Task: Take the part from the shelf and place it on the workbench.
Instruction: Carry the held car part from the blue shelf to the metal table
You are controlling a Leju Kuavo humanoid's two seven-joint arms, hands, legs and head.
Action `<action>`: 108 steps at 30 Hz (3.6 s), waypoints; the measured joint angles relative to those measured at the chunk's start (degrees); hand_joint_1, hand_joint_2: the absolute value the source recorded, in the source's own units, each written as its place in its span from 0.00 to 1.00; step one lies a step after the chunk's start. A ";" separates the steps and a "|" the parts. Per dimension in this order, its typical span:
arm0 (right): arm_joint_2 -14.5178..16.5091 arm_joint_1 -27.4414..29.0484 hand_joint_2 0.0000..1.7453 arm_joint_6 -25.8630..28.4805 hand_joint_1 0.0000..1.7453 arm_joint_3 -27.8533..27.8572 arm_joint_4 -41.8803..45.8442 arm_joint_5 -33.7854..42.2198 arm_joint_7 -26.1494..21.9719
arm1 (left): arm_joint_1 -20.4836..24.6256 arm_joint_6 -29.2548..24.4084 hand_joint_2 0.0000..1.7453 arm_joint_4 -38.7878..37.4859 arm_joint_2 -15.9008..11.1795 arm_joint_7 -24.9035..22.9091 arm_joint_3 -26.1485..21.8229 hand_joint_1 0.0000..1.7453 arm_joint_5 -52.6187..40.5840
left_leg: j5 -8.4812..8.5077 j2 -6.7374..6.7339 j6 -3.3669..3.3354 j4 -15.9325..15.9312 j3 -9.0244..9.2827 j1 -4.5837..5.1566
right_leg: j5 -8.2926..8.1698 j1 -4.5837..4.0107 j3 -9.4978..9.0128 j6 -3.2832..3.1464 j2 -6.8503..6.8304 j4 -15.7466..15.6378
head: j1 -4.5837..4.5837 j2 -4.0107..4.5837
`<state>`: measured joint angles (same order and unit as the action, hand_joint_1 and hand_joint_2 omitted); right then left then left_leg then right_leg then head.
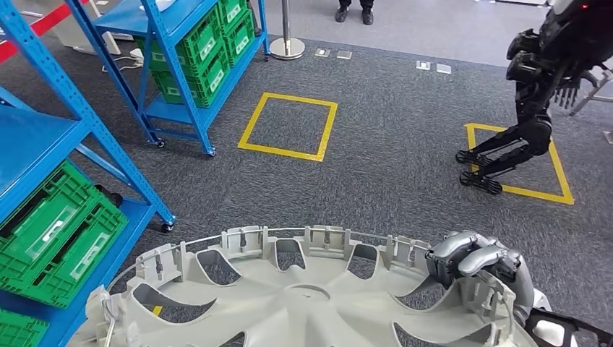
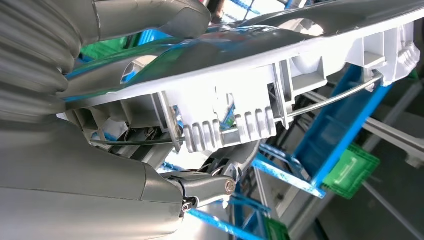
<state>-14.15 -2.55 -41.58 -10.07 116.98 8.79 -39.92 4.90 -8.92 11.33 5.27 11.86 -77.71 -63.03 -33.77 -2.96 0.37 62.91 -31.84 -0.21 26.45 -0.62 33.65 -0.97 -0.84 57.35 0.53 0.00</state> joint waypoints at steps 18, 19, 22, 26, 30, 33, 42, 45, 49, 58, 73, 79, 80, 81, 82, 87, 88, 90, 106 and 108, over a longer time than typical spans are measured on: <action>-0.47 -0.95 1.00 -0.98 1.00 1.17 0.07 1.88 0.03 | -0.01 0.77 1.00 -0.27 0.85 1.79 0.01 0.00 0.13 | 3.46 2.02 -1.96 -3.05 0.16 -0.46 | 7.14 0.90 7.76 3.40 1.57 15.61 | 0.23 0.00; -0.56 -0.95 1.00 -1.06 1.00 1.17 0.03 2.09 0.03 | -0.05 0.77 1.00 -0.27 0.86 1.91 0.01 0.00 0.13 | 3.41 1.36 -2.04 -3.04 0.15 -0.35 | 7.65 0.91 8.87 3.36 1.42 17.85 | 0.25 0.00; -0.74 -1.03 1.00 -1.15 1.00 1.17 -0.06 2.18 0.03 | 0.06 0.80 1.00 -0.29 0.94 2.39 0.01 0.00 0.13 | 3.17 -0.33 -2.09 -3.05 0.41 -0.17 | 3.36 0.61 5.20 2.63 0.26 10.96 | 0.28 0.00; -0.83 -1.18 1.00 -1.53 1.00 1.34 -0.03 2.30 0.00 | 0.05 0.97 1.00 -0.32 1.06 2.83 0.01 0.00 0.13 | 2.79 -2.05 -1.23 -3.15 0.74 -0.02 | 1.02 -0.76 0.70 1.32 -2.50 1.75 | 0.30 0.00; -1.05 -0.80 1.00 -2.72 1.00 2.19 0.26 2.85 -0.02 | 0.08 0.99 1.00 -0.37 1.07 2.85 0.01 0.00 0.14 | 0.95 -0.42 -0.12 -0.84 0.17 -0.17 | 0.19 -0.25 0.18 0.29 -0.27 0.38 | 0.16 0.00; -0.89 -0.58 1.00 -3.43 1.00 2.57 0.31 2.75 -0.03 | -0.43 0.96 1.00 -0.40 0.89 2.85 0.01 0.00 0.19 | -3.79 2.44 0.24 9.29 -4.74 -0.28 | 0.12 0.06 -0.06 -0.19 1.47 0.19 | -0.12 0.00; -0.12 -0.31 1.00 -3.34 1.00 2.66 0.32 1.46 0.04 | -0.66 1.26 1.00 -0.49 0.50 3.14 0.01 0.00 0.19 | 3.42 5.85 -0.33 -2.61 -0.17 -0.67 | 0.63 0.89 0.72 2.15 7.25 1.70 | -0.47 0.00; -0.08 -0.41 1.00 -2.89 1.00 2.64 0.41 1.37 0.03 | -0.63 1.31 1.00 -0.48 0.51 3.17 0.01 0.00 0.19 | 3.80 4.15 -1.54 -2.96 0.00 -0.68 | 1.70 0.89 1.88 2.96 5.15 3.71 | -0.17 0.00; -0.08 -0.53 1.00 -2.47 1.00 2.60 0.46 1.17 0.04 | -0.91 1.32 1.00 -0.48 0.35 3.26 0.01 0.00 0.19 | 3.66 1.70 -2.24 -3.05 -0.04 -0.30 | 7.48 0.94 8.32 3.47 1.36 16.70 | 0.26 0.00; -0.10 -0.65 1.00 -1.94 1.00 2.59 0.73 1.49 0.01 | -0.75 1.37 1.00 -0.51 0.44 3.37 0.01 0.00 0.19 | 2.73 -2.79 -0.99 -3.31 1.02 -0.04 | 0.67 -0.76 0.54 0.86 -2.16 1.21 | 0.37 0.00; 0.24 -1.89 1.00 -0.78 1.00 1.83 0.35 1.12 0.06 | -0.84 3.09 1.00 -0.81 0.22 3.83 0.01 0.00 0.71 | 4.00 5.14 -0.29 -2.40 -0.86 -0.93 | 0.79 1.04 0.52 2.28 6.89 1.78 | -0.50 0.00; 0.38 -3.28 1.00 -0.23 1.00 0.76 -0.43 0.80 0.04 | -0.96 3.08 1.00 -0.77 0.22 3.33 0.01 0.00 0.96 | 4.26 2.11 -1.83 -2.71 -0.83 -0.73 | 7.25 1.01 7.14 3.34 1.45 14.98 | 0.37 0.00; 0.41 -3.32 1.00 -0.01 1.00 0.62 -0.61 0.79 0.04 | -1.00 3.07 1.00 -0.77 0.21 3.28 0.01 0.00 0.96 | 4.20 1.53 -1.90 -2.71 -0.83 -0.67 | 7.96 1.04 8.53 3.35 1.30 17.61 | 0.39 0.00; 0.43 -3.34 1.00 0.20 1.00 0.51 -0.77 0.80 0.05 | -0.99 3.07 1.00 -0.77 0.21 3.28 0.01 0.00 0.93 | 4.12 0.95 -1.95 -2.71 -0.79 -0.63 | 7.64 1.05 8.99 3.28 1.23 18.37 | 0.42 0.00; 0.43 -3.38 1.00 0.38 1.00 0.39 -0.92 0.80 0.05 | -0.95 3.07 1.00 -0.77 0.22 3.28 0.01 0.00 0.89 | 4.04 0.42 -1.96 -2.71 -0.71 -0.60 | 6.36 1.02 8.36 3.14 1.12 16.97 | 0.43 0.00; 0.43 -3.94 1.00 1.02 1.00 -0.15 -1.17 1.11 0.03 | -0.82 3.07 1.00 -0.78 0.27 3.26 0.01 0.00 0.78 | 3.39 -1.95 -1.03 -2.82 0.10 -0.38 | 0.79 -0.38 0.77 1.66 -3.08 1.73 | 0.45 0.00; 0.42 -3.98 1.00 1.03 1.00 -0.21 -1.22 1.24 0.03 | -0.78 3.07 1.00 -0.78 0.27 3.21 0.01 0.00 0.78 | 3.31 -2.49 -0.72 -2.97 0.29 -0.38 | 0.75 -0.52 0.84 1.44 -2.46 1.64 | 0.44 0.00; 0.42 -4.08 1.00 1.00 1.00 -0.29 -1.28 1.49 0.02 | -0.64 3.04 1.00 -0.76 0.26 3.12 0.01 0.00 0.78 | 2.88 -2.67 -0.06 -2.88 0.66 -0.40 | 0.43 -0.18 0.46 0.87 -1.17 1.00 | 0.42 0.00; 1.11 -7.12 1.00 1.60 1.00 -2.72 -4.40 2.14 0.05 | -0.69 2.64 1.00 -0.74 0.09 3.13 0.01 0.00 0.63 | 4.85 4.31 -1.20 -2.84 -1.08 -0.78 | 1.31 0.76 1.03 2.73 5.79 2.57 | -0.27 0.00; 1.08 -7.40 1.00 2.26 1.00 -3.01 -4.56 2.15 0.04 | -0.71 2.73 1.00 -0.71 0.06 3.22 0.01 0.00 0.25 | 4.85 3.19 -1.72 -3.00 -1.03 -0.80 | 4.10 0.68 3.61 3.22 2.71 7.86 | 0.10 0.00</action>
<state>-13.07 -9.95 -39.32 -13.08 112.42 10.93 -39.88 4.19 -6.19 10.63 5.33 15.09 -77.70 -62.78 -28.92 0.23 -1.34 59.91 -32.87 -1.01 30.56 0.06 37.26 2.25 1.87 65.21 0.63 0.00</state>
